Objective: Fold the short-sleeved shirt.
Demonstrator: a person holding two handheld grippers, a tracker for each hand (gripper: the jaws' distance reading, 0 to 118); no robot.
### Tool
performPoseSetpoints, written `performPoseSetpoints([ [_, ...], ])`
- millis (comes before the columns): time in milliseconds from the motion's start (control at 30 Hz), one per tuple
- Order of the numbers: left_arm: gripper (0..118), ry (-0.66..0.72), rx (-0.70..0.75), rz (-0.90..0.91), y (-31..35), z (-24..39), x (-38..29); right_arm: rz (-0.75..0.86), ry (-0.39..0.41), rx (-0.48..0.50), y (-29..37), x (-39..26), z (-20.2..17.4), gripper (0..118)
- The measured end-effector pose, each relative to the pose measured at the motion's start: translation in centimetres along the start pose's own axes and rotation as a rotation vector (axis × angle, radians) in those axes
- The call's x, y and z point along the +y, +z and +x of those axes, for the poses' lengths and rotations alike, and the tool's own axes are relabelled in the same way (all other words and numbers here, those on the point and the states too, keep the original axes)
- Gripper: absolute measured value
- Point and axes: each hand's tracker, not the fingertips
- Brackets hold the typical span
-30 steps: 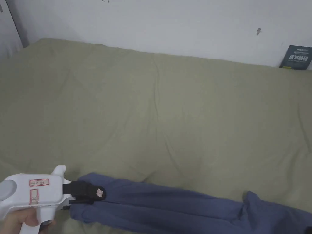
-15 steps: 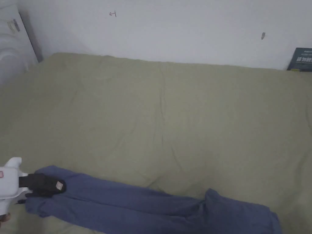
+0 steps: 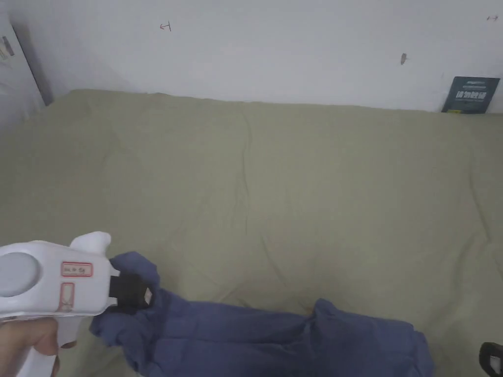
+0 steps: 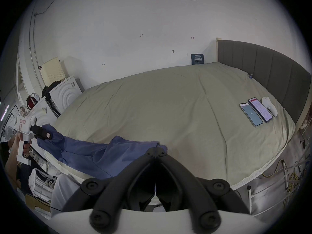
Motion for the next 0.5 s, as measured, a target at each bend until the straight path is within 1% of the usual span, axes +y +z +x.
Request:
performPoseSetpoints([
  [33,6,-0.042,0.011,-0.018,-0.7,1.3,-0.1,0.000,-0.001,0.003,-0.1,-0.1,0.2,1],
  [133,6,-0.052,0.021,-0.049,-3.5,4.6,-0.8,-0.005,-0.003,0.008,-0.2,-0.2,0.4,1],
  [167,6,-0.108,0.041,-0.073,-4.8,5.7,-1.1,-0.007,-0.008,0.010,-0.1,-0.3,0.4,1],
  [200,6,-0.132,0.054,-0.096,-6.0,6.4,-1.3,-0.007,-0.013,0.014,-0.1,-0.3,0.5,1],
  [233,6,-0.138,0.073,-0.115,-7.4,7.2,-1.7,-0.008,-0.017,0.018,-0.1,-0.5,0.5,1],
  [300,6,-0.134,0.051,-0.176,-10.2,7.8,-2.2,-0.014,-0.023,0.023,-0.3,-0.8,0.8,1],
  [333,6,-0.136,0.058,-0.177,-11.5,8.3,-2.5,-0.016,-0.026,0.026,-0.4,-1.1,1.0,1],
  [367,6,-0.144,0.087,-0.183,-12.5,8.7,-2.7,-0.019,-0.028,0.026,-0.5,-1.2,1.1,1],
  [433,6,-0.258,0.207,-0.179,-14.4,9.9,-3.4,-0.030,-0.039,0.026,-0.6,-1.4,1.4,1],
  [467,20,-0.265,0.226,-0.185,-15.0,10.0,-3.7,-0.033,-0.045,0.027,-0.6,-1.5,1.5,1],
  [500,60,-0.251,0.211,-0.169,-15.3,9.9,-3.7,-0.035,-0.049,0.026,-0.6,-1.5,1.7,1],
])
